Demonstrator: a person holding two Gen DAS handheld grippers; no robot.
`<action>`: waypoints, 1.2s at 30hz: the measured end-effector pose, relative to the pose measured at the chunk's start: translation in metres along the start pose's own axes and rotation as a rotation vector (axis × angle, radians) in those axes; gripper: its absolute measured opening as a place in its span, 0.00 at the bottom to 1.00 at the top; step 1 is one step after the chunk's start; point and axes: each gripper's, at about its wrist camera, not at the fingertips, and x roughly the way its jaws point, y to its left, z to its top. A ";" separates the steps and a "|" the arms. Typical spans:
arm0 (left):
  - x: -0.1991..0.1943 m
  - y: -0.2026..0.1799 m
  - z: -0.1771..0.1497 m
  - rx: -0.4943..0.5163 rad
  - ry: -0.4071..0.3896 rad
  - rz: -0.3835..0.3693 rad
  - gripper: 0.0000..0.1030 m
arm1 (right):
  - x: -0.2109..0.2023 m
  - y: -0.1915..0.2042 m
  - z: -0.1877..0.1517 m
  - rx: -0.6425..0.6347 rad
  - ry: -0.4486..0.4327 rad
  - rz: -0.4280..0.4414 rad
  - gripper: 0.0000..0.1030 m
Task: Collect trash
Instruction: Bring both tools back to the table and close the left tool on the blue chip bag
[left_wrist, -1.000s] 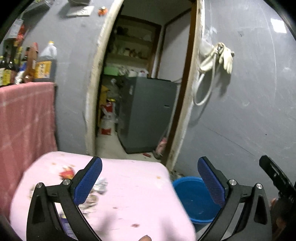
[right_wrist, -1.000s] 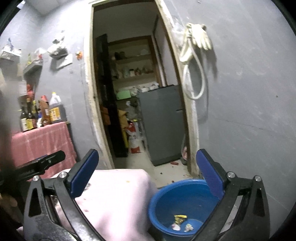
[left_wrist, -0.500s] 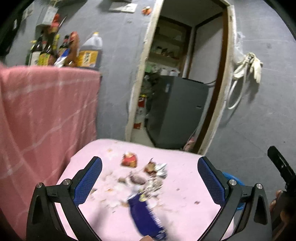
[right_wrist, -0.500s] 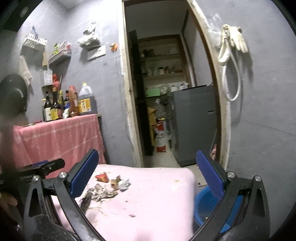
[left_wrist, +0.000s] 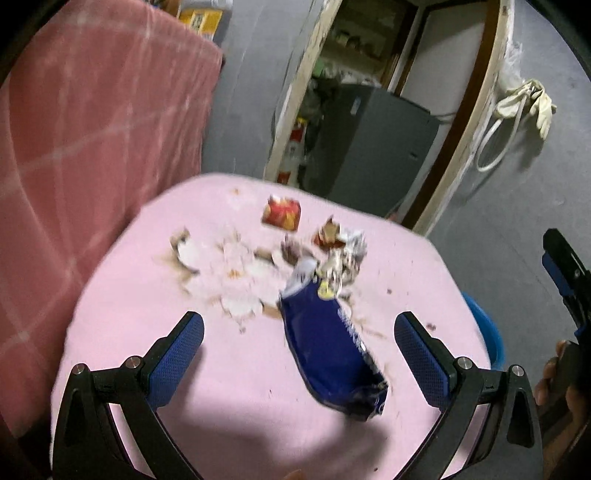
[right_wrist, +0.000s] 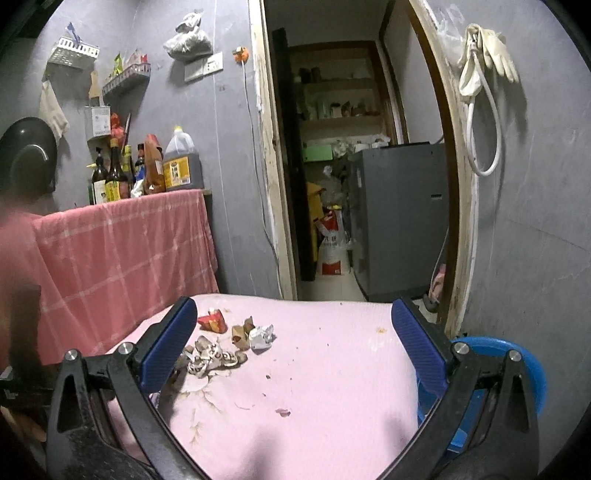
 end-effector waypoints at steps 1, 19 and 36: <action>0.003 0.000 0.000 -0.002 0.015 0.000 0.98 | 0.002 -0.001 -0.002 0.002 0.006 0.001 1.00; 0.030 0.017 0.008 -0.086 0.152 -0.078 0.45 | 0.059 -0.007 -0.040 0.037 0.250 0.081 1.00; 0.028 0.078 0.034 -0.210 0.130 -0.054 0.37 | 0.134 0.043 -0.051 0.010 0.490 0.243 0.98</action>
